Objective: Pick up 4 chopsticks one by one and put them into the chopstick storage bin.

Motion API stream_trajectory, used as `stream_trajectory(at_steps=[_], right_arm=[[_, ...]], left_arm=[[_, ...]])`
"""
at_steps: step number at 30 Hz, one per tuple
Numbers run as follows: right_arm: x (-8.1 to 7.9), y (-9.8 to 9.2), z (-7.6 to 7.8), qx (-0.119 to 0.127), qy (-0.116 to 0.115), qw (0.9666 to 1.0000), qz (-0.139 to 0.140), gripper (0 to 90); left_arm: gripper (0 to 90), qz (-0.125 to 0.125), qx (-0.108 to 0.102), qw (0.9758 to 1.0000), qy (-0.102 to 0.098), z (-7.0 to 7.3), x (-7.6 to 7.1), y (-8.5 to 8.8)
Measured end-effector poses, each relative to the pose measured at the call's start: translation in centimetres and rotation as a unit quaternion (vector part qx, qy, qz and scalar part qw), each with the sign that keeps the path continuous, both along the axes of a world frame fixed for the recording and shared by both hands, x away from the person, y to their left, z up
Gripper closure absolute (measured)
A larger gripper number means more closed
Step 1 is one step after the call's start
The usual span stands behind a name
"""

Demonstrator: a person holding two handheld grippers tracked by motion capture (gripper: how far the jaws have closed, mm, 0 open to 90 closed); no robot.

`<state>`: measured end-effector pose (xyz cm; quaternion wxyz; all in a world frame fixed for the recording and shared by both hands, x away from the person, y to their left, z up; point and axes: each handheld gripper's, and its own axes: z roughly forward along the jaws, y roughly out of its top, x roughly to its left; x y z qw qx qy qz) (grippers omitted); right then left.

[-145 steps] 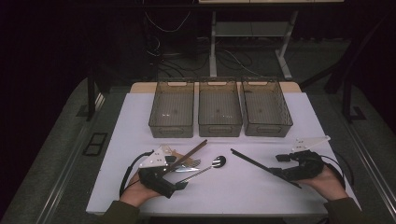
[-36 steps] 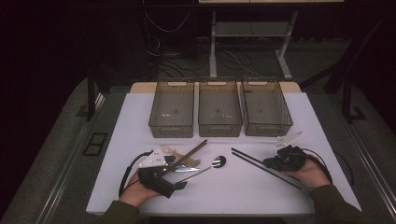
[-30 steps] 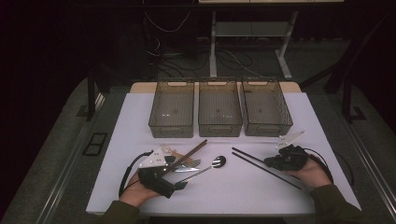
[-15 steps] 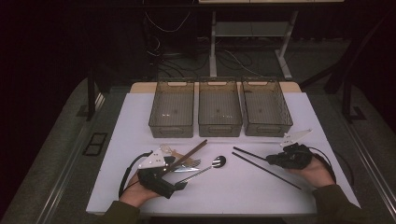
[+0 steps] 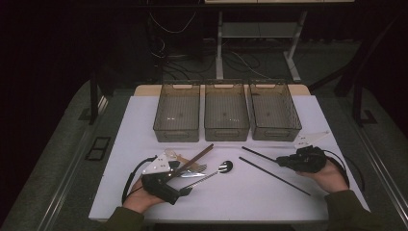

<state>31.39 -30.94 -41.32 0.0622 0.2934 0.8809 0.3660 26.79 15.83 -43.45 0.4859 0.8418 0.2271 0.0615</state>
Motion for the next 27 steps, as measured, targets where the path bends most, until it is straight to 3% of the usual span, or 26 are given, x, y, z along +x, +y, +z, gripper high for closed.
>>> stream_trajectory(at_steps=[19, 27], right_arm=[[0.3, 1.5, 2.1, 0.045, -0.020, 0.9988, -0.006, 86.2], [0.7, 2.5, 3.0, 0.053, -0.028, 0.9981, -0.012, 86.2]], left_arm=[[0.0, 0.002, -0.002, 1.0000, 0.005, 0.0, 0.0, -0.1], [0.0, 0.002, 0.001, 1.0000, 0.007, 0.0, 0.0, -0.1]])
